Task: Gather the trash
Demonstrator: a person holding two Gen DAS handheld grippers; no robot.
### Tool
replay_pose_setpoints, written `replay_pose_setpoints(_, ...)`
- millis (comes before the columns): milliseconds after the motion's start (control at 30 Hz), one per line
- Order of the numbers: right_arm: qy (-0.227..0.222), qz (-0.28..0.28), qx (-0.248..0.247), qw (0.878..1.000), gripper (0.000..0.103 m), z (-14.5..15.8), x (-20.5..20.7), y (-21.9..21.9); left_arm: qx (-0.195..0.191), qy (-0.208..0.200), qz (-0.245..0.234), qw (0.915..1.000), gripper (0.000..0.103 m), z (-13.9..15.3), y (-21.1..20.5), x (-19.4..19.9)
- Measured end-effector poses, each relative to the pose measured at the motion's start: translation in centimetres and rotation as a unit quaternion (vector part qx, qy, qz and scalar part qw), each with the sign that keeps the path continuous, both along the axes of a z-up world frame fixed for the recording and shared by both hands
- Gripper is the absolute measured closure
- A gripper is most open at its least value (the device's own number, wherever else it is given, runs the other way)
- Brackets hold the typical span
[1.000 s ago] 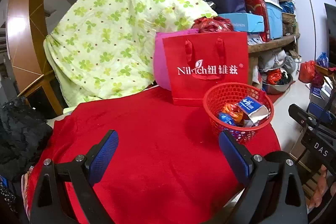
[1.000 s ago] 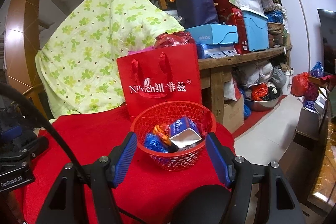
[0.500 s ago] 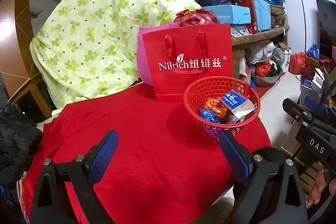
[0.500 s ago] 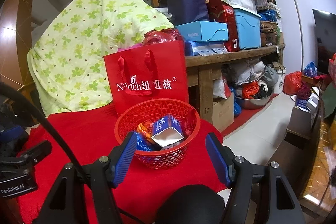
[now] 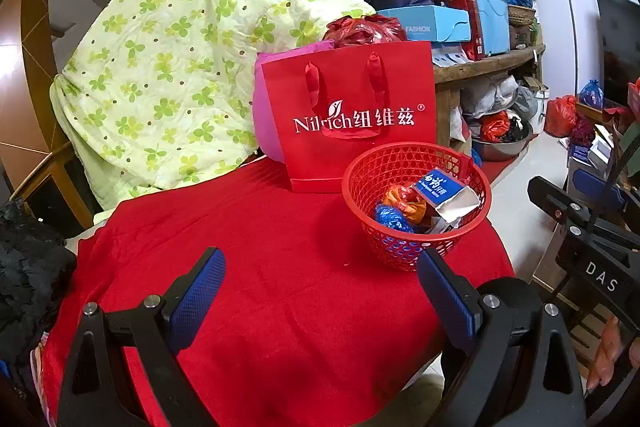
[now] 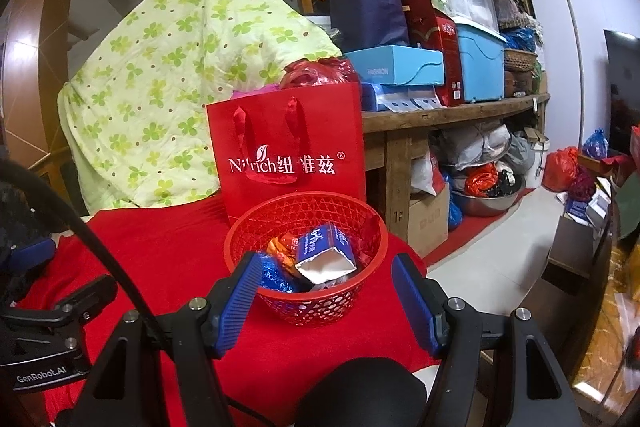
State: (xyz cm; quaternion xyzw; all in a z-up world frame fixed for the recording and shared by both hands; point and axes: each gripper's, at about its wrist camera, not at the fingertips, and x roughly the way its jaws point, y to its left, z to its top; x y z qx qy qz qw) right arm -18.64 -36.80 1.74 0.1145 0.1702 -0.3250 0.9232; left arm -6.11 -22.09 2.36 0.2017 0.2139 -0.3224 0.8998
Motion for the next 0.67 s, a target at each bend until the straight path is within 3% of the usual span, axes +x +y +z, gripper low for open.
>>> replay_pose_setpoints(600,0.009,-0.012,-0.012,1.0,0.032,1.0,3.6,-1.3,-0.011,-0.004,-0.016,0.9998,0.007,0.1,-0.9,3.4)
replay_pose_setpoints(667,0.011,-0.008,-0.011,1.0,0.032,0.7,4.2,-1.1,-0.019,0.01,-0.016,0.9996,0.007,-0.2,-0.4,4.3)
